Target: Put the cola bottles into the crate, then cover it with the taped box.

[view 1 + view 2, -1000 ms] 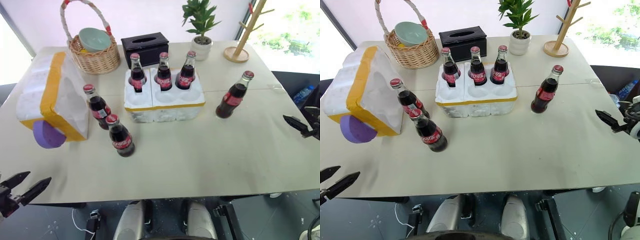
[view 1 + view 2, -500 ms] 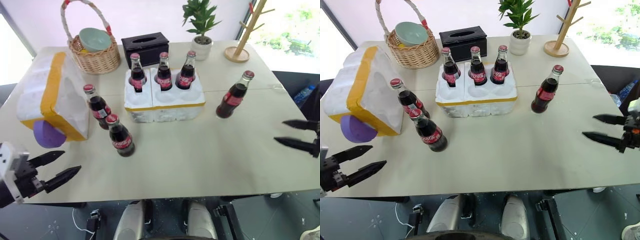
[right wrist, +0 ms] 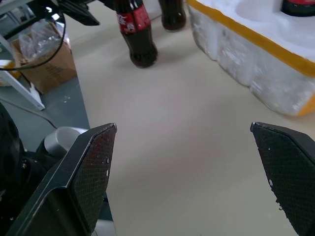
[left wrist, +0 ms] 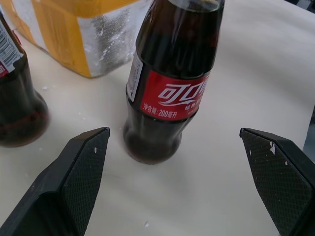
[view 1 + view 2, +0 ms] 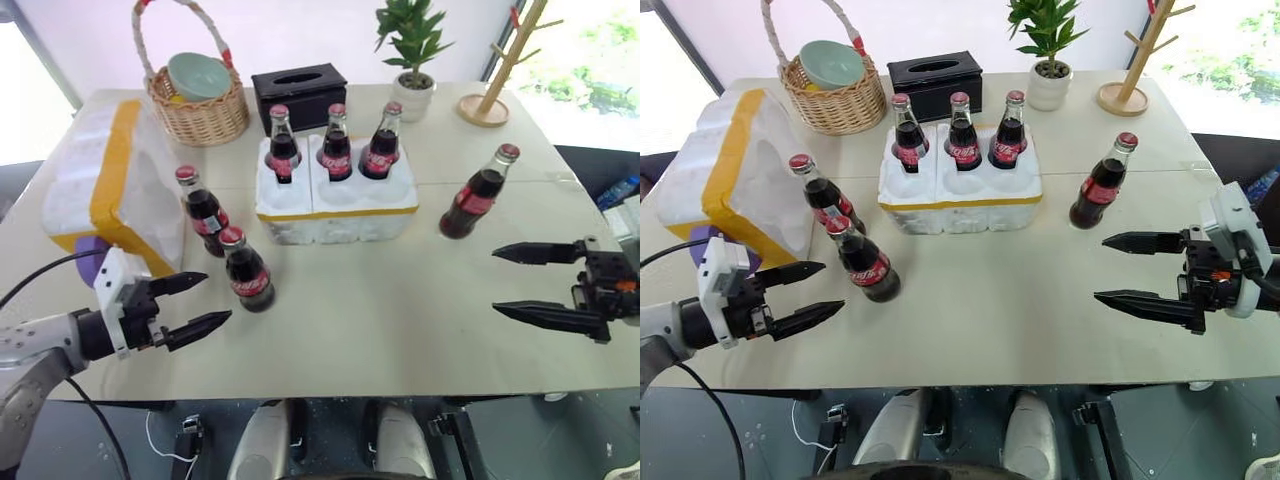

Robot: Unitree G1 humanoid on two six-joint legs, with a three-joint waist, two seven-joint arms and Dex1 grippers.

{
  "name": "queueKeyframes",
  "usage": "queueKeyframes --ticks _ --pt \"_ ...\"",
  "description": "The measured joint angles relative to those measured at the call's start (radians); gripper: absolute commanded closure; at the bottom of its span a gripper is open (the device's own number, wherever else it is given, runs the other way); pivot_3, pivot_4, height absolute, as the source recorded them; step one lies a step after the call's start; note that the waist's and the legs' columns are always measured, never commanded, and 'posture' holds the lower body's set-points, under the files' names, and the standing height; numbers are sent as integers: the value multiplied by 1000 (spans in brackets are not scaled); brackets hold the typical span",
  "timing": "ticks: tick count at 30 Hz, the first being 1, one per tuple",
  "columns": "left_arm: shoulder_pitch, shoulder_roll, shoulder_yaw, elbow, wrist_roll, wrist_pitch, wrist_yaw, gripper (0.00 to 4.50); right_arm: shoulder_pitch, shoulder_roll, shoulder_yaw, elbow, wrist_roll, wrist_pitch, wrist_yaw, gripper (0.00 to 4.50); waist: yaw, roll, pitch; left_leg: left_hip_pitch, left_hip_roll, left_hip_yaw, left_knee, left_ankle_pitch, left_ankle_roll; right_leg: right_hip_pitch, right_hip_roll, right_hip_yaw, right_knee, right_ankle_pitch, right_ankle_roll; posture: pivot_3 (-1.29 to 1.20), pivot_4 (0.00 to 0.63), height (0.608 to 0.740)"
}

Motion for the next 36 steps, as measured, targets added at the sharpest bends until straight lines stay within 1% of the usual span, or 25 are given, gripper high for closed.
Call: queueKeyframes --ticks 4,7,13,19,21,22,23,24,28,31,33,35,36 --pt "-85 -62 -98 59 54 -35 20 73 -28 13 21 -10 23 16 -43 0 13 -1 0 0 0 0 0 0 0 0 0 0 0 1 0 0 150 736" --pt "-125 -96 -152 96 85 -47 34 73 -37 19 39 -11 35 28 -65 0 11 -1 0 -1 0 1 0 0 0 3 1 0 0 3 3 0 150 736" --pt "-186 -121 -229 115 135 -77 29 73 -75 30 61 -10 59 48 -106 0 11 -1 0 -1 0 1 1 0 0 3 1 0 0 4 3 0 150 736" --pt "-201 -121 -250 116 134 -84 12 73 -89 33 81 -10 73 55 -132 0 10 -1 0 -1 0 1 1 0 0 3 1 0 0 4 3 0 150 736" --pt "-217 -122 -258 118 133 -84 -3 611 -100 38 94 -10 74 56 -144 0 11 -1 0 -1 0 1 1 0 0 3 1 0 0 4 3 0 150 736" --pt "-221 -122 -258 121 131 -84 -6 949 -105 41 100 -11 76 56 -151 0 11 -1 0 -1 0 1 1 0 0 3 1 0 0 4 3 0 150 736" --pt "-224 -122 -258 122 131 -85 -9 1479 -106 44 101 -11 76 56 -154 0 11 -1 0 -1 0 1 1 0 0 3 1 0 0 4 3 0 150 736" --pt "-223 -122 -259 124 128 -82 -18 1754 -107 46 102 -12 77 56 -160 0 11 -1 0 -1 0 1 1 0 0 3 1 0 0 4 3 0 150 736" --pt "-245 -106 -266 122 121 -50 -30 1749 -111 47 103 -26 80 65 -175 0 11 -2 0 -1 0 1 1 0 0 3 1 0 0 4 3 0 150 736" --pt "-315 -104 -277 113 78 26 -29 1749 -116 53 107 -29 84 68 -183 0 13 -4 2 -2 0 0 2 1 0 3 1 -1 1 4 4 0 150 736" --pt "-417 -124 -298 109 38 83 -26 1749 -123 60 119 -29 84 68 -193 0 14 -7 3 -2 0 0 3 1 0 4 1 0 1 4 5 0 150 736" --pt "-524 -170 -309 115 6 115 -8 1749 -131 65 135 -34 84 68 -202 0 13 -8 4 -2 0 0 3 1 1 4 2 0 1 5 6 0 150 736" --pt "-591 -209 -314 138 -6 132 8 1749 -134 69 141 -35 84 68 -206 0 14 -9 5 -2 0 0 4 1 1 5 2 0 1 6 7 0 150 736"
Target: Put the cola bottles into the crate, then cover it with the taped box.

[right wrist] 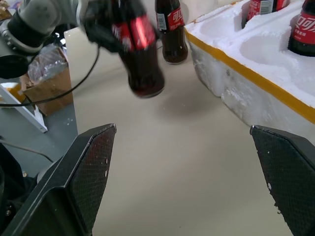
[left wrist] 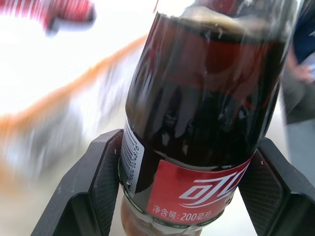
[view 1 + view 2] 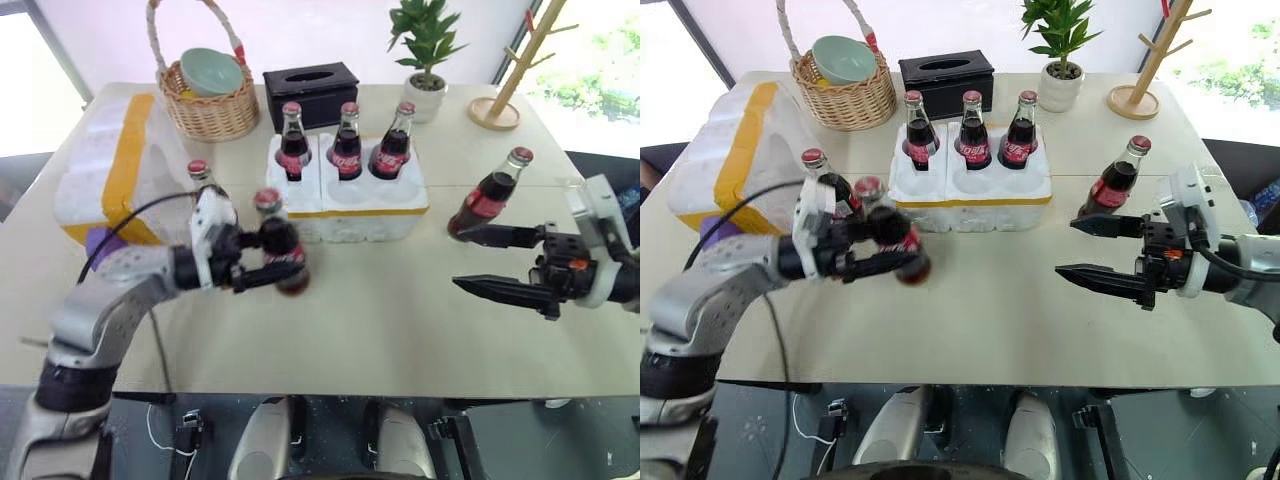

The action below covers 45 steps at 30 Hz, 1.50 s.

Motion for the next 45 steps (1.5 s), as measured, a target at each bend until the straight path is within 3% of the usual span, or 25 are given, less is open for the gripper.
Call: queueKeyframes --ticks 5,10,15,25,28,29,30,34,37,42,45 --pt "-250 -152 -3 166 -18 25 103 1749 -10 16 16 -11 0 0 -23 0 -5 -4 3 1 0 1 0 5 -3 0 1 0 2 0 0 0 150 736" --pt "-408 -233 -50 362 111 -42 179 1749 7 29 13 -15 -1 -1 -42 0 -2 -7 4 0 0 1 0 5 -3 0 1 0 1 1 1 0 150 736" --pt "-467 -268 -115 504 249 -112 193 1749 43 30 -7 -31 0 -2 -60 0 -2 -9 5 -1 -1 1 0 5 -2 0 0 0 0 1 1 0 150 736" --pt "-484 -353 -169 581 359 -131 207 1749 67 61 -14 -32 -7 -19 -95 0 1 -9 6 -2 -1 0 0 5 -2 0 0 0 0 1 1 0 150 736" --pt "-488 -374 -200 615 409 -97 251 342 68 61 -14 -32 -9 -26 -95 0 -1 -10 6 -2 -1 0 0 4 0 0 0 0 0 2 2 0 150 736" --pt "-489 -377 -204 615 420 -95 257 61 68 61 -14 -31 -11 -29 -95 0 -2 -10 6 -2 -1 0 0 4 0 0 0 0 0 2 2 0 150 736" --pt "-493 -378 -209 613 428 -92 258 61 67 61 -14 -30 -13 -32 -95 0 -3 -10 6 -1 -1 0 0 4 0 0 0 0 1 2 2 0 150 736" --pt "-489 -380 -218 546 441 -71 257 61 64 67 -10 -25 -22 -42 -102 0 -3 -10 6 -1 -1 0 0 4 -1 -1 0 0 1 2 2 0 150 736" --pt "-439 -360 -169 388 350 -2 222 61 59 67 -4 -21 -25 -43 -104 0 -7 -10 6 -1 0 0 0 5 -2 -1 0 0 1 2 2 0 150 736" --pt "-225 -147 31 45 103 180 134 61 62 67 -6 -6 -28 -50 -101 0 -17 -9 5 1 1 0 -1 6 -4 -1 1 0 3 2 1 0 150 736" --pt "-109 -54 143 -66 27 257 154 61 60 67 -4 -1 -37 -63 -99 0 -6 -9 5 1 1 0 0 5 -1 1 1 0 1 2 1 0 150 736"
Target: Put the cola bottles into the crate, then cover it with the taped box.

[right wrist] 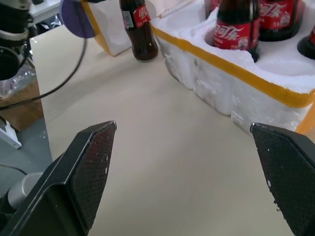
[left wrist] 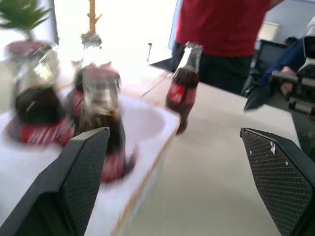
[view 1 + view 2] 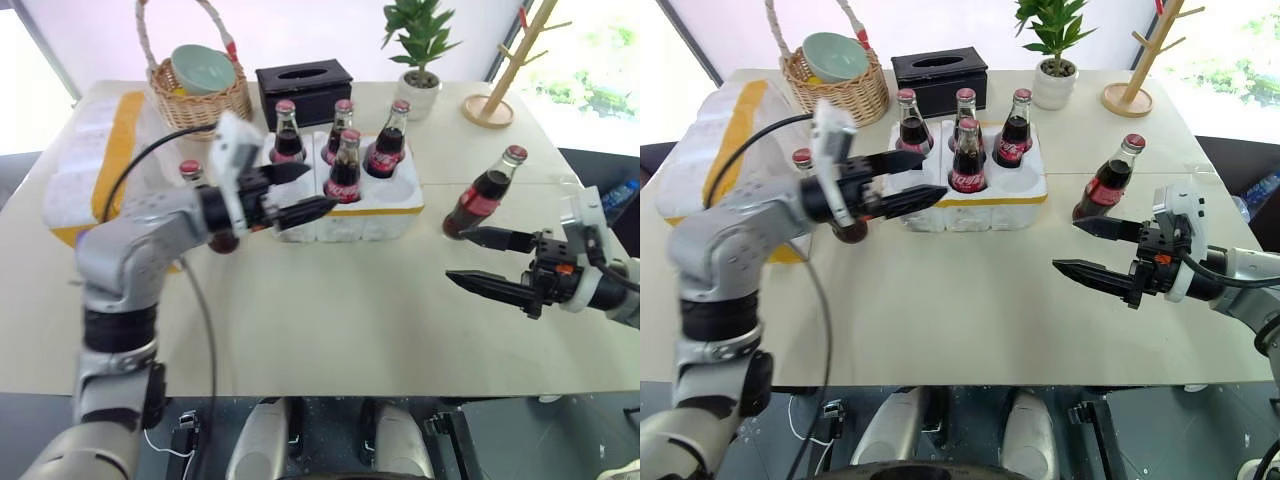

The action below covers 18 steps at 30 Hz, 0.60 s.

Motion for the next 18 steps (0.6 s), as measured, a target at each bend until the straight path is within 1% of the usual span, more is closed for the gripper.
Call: queueKeyframes --ticks 4,6,8,11,13,18 --pt "277 123 206 -137 -17 51 77 61 -10 0 0 19 -12 -9 -1 0 0 0 0 1 0 0 0 -2 -1 0 0 1 0 1 -1 0 150 736" --pt "365 138 271 -181 -3 46 117 61 -28 -1 5 32 -12 -8 -1 0 7 0 0 0 0 -1 0 -2 -1 -1 0 0 0 1 -2 0 150 736" --pt "405 142 298 -205 30 33 173 61 -47 -3 7 34 -11 -7 3 0 13 0 0 0 0 -1 0 -2 -1 -2 0 0 -1 1 -2 0 150 736" --pt "405 120 303 -202 77 2 266 61 -61 -7 7 35 -9 -7 21 0 16 0 0 0 0 -1 0 -2 -1 -1 0 1 -1 1 -3 0 150 736" --pt "392 109 284 -182 103 -20 305 61 -75 -10 8 34 -5 -2 32 0 15 0 0 0 0 0 -1 -2 -2 -1 0 1 -1 1 -2 0 150 736" --pt "340 103 146 -92 181 -123 317 61 -105 -14 26 6 29 13 45 0 14 0 0 0 0 0 -1 -1 -2 -2 0 0 -1 1 -3 0 150 736"
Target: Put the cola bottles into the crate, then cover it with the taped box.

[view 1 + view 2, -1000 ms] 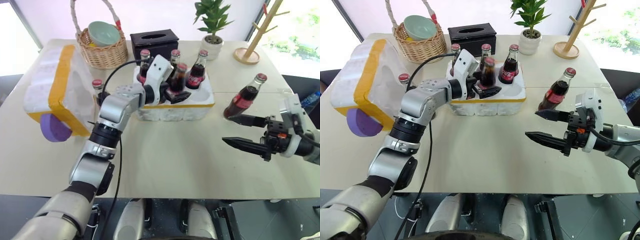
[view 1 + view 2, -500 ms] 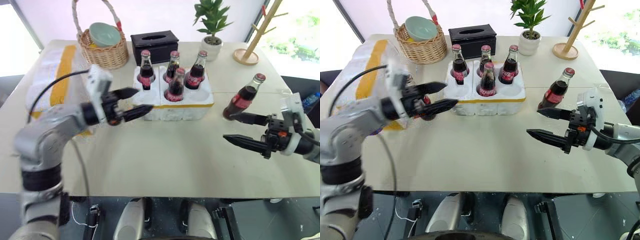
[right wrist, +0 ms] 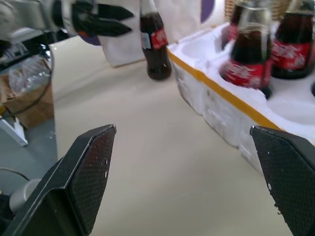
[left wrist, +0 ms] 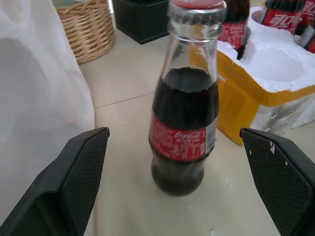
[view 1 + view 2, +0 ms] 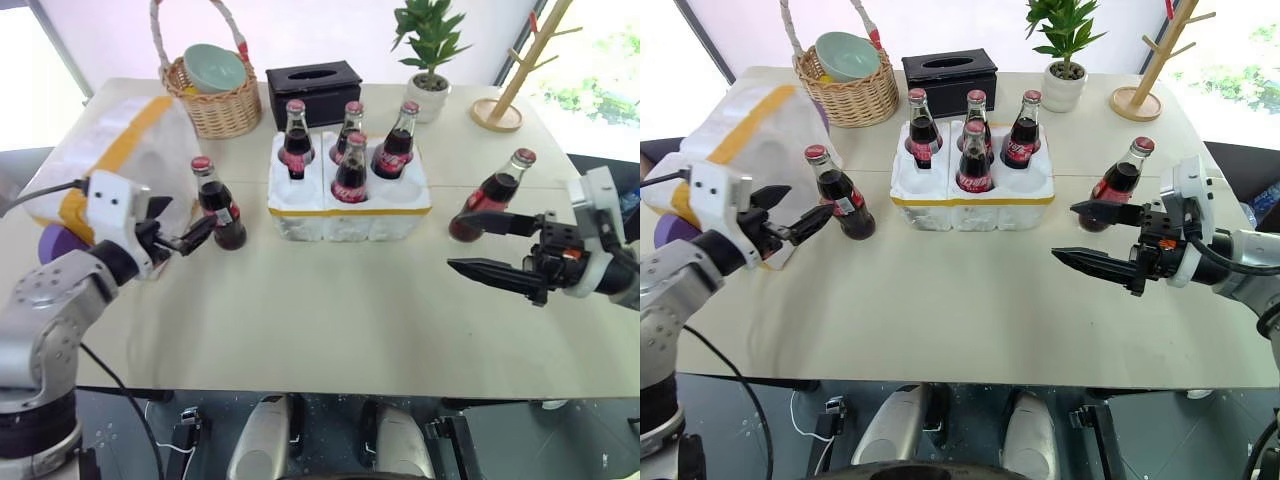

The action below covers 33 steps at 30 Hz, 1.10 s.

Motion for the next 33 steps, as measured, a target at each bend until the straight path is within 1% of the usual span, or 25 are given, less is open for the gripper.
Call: queueKeyframes --ticks 4,8,16,17,19,20,21,24,28,31,33 --pt "-25 -27 -78 81 50 -69 0 61 -5 1 5 -20 16 17 -20 0 -6 0 0 -1 0 0 0 0 0 0 0 0 0 0 0 0 150 736" --pt "-40 -42 -114 143 83 -120 -1 61 5 1 5 -31 31 27 -35 0 -10 0 0 -1 0 0 0 0 0 -1 0 0 0 0 0 0 150 736" --pt "-121 -81 -174 292 141 -225 -19 61 5 2 4 -34 40 29 -51 0 -10 0 0 -1 0 0 0 0 0 -1 -1 0 0 0 0 0 150 736" --pt "-133 -83 -183 309 147 -234 -24 291 4 4 5 -34 40 29 -53 0 -10 0 0 -1 0 0 0 0 0 -1 -1 0 0 0 0 0 150 736" --pt "-136 -85 -182 321 147 -244 -37 931 1 7 5 -34 40 29 -56 0 -11 0 0 -1 0 0 0 0 0 -1 -1 0 0 0 0 0 150 736" --pt "-137 -83 -177 322 146 -245 -43 1449 1 7 5 -33 40 29 -57 0 -12 0 0 -1 0 0 0 0 0 -1 -1 0 0 0 0 0 150 736" --pt "-137 -79 -174 322 137 -241 -51 1863 0 7 5 -33 40 29 -57 0 -12 0 0 -1 0 0 0 0 0 -1 -1 0 0 0 0 0 150 736" --pt "-138 -53 -143 317 92 -184 -71 1837 0 7 5 -30 40 29 -57 0 -13 -1 0 -1 0 0 0 0 0 -1 -1 0 0 0 0 0 150 736" --pt "-169 26 -78 308 -3 -54 -110 1837 1 7 4 -14 39 29 -58 0 -12 -2 1 -2 0 0 0 0 0 -2 0 0 1 0 0 0 150 736" --pt "-288 83 -39 308 -93 19 -160 1837 2 7 3 -14 39 28 -61 0 -3 -6 3 -4 0 -2 1 0 0 -2 0 -1 1 0 0 0 150 736" --pt "-420 93 -44 313 -113 24 -172 1837 2 7 4 -14 37 28 -62 0 4 -6 4 -4 -1 -1 2 1 0 -1 0 -1 0 0 0 0 150 736"
